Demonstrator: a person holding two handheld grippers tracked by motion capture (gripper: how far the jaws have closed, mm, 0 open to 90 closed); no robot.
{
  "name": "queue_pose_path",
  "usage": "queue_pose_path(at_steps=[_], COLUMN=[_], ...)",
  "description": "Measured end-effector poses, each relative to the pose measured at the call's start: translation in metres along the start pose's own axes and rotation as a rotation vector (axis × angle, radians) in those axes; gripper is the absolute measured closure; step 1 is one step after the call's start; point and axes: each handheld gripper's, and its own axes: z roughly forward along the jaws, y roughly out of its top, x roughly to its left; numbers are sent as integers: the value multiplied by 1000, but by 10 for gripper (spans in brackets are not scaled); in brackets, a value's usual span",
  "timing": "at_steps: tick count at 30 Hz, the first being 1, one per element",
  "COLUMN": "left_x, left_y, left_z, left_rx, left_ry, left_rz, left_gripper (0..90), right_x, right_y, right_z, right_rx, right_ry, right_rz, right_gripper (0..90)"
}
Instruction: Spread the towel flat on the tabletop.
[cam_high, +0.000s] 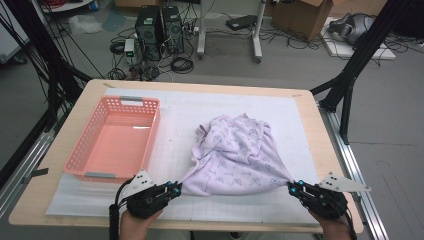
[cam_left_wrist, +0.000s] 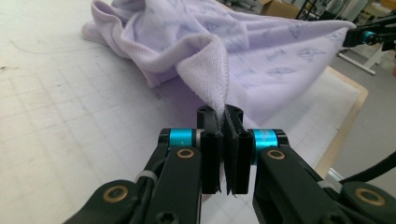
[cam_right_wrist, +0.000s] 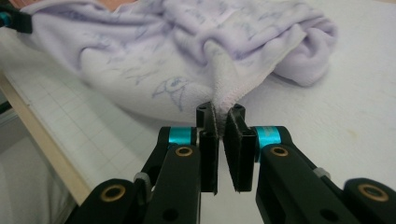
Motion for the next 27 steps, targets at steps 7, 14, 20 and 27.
queue_pose_path(at_steps=[7,14,20,27], left_x=[6,13,21,23], left_y=[-1,1,5,8], left_z=[6,30,60,89], left_rx=[35,92,169,255], left_ry=[41,42,45,80], left_rz=[-17,-4,-21,-19], left_gripper=[533,414,404,432], right_x=[-9,-14,-12,-8], right_y=[-5,4,1,6], right_z=[5,15,50,103], right_rx=[8,-23,112,270], right_ry=[-41,-74,-35,-28], right_rz=[81,65,-20,-133], right_gripper=[679,570,540,550])
